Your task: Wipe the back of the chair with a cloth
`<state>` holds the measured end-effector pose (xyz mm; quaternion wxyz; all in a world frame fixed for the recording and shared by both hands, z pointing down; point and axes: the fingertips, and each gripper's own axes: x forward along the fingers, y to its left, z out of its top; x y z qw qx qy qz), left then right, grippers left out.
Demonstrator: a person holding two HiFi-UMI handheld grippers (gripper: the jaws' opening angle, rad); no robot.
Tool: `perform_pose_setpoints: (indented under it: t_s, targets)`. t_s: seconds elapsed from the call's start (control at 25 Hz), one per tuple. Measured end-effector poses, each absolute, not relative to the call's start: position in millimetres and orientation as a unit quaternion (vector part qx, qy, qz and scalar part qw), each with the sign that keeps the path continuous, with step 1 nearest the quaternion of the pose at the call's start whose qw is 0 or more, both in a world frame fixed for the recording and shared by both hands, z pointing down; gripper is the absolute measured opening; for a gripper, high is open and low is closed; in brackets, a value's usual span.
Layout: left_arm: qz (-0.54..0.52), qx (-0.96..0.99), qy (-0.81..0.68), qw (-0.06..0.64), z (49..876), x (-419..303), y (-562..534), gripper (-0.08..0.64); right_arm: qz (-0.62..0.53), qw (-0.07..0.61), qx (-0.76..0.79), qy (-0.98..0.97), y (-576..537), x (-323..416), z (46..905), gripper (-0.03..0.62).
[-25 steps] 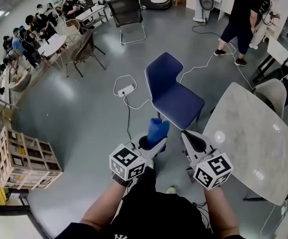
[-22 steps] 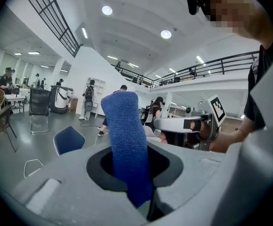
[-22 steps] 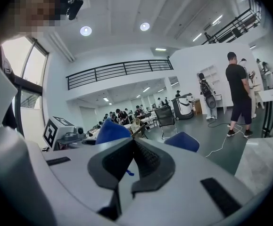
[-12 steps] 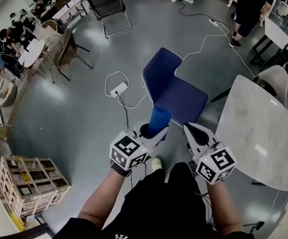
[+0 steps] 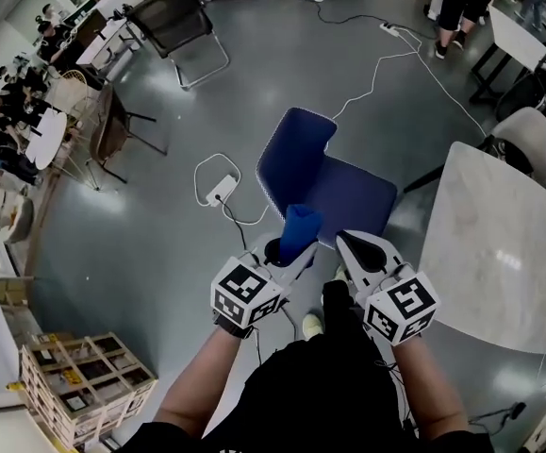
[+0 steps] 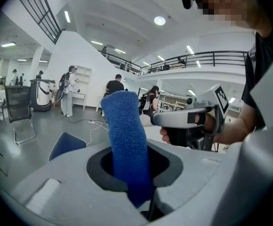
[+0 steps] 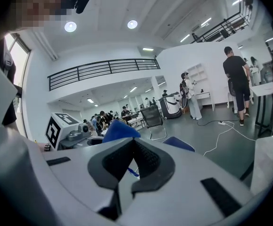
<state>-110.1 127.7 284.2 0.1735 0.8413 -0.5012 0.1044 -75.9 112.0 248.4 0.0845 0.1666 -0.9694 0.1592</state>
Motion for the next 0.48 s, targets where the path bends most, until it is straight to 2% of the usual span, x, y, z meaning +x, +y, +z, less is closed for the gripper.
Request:
perform_pose_setpoints:
  t_s: [0.48]
  targets:
    - [0.233,0.868,-0.402,0.177,348,-142,-48,0.072,0.207,0.064,0.211,-0.953,-54,-96,304,0.012]
